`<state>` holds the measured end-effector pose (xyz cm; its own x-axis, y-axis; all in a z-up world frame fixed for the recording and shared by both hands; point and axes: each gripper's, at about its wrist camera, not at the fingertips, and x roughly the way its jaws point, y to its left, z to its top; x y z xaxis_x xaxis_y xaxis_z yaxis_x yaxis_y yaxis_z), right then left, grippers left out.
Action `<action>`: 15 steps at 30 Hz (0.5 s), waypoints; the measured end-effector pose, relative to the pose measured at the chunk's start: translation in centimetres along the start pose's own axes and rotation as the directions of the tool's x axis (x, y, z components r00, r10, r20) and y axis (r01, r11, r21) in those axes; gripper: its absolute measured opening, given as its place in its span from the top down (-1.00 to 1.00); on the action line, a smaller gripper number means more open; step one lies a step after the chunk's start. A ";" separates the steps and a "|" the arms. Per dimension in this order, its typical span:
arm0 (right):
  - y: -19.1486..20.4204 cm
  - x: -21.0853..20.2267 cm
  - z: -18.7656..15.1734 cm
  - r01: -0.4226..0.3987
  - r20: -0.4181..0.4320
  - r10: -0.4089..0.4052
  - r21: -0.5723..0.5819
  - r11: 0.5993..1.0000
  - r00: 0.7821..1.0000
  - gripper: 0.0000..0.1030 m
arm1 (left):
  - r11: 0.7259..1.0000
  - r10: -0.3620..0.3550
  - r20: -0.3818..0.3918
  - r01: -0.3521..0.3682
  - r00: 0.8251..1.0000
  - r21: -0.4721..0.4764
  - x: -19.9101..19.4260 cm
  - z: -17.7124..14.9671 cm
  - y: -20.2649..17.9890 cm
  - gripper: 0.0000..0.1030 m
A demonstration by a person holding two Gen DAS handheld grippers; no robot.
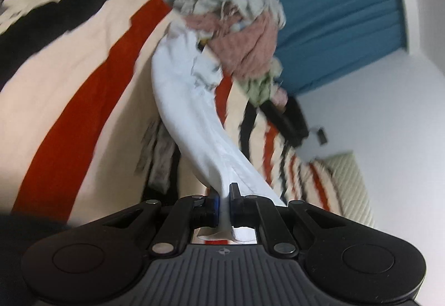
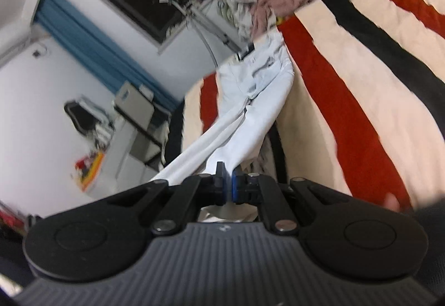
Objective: Fold clothes
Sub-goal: 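Lift the hem end with both grippers and fold it toward the collar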
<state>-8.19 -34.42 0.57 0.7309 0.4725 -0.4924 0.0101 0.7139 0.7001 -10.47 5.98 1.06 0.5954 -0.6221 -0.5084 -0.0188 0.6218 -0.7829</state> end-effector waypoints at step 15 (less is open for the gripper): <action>-2.6 12.2 5.3 0.073 -0.004 -0.073 0.207 0.976 0.997 0.86 | 0.971 0.236 0.041 -0.235 0.971 -0.045 13.3 12.9 2.5 0.88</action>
<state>4.34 -33.27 -4.51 0.7257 0.4208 -0.5444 0.2042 0.6238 0.7544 7.74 5.38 -3.05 0.6067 -0.4373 -0.6638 -0.1943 0.7282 -0.6573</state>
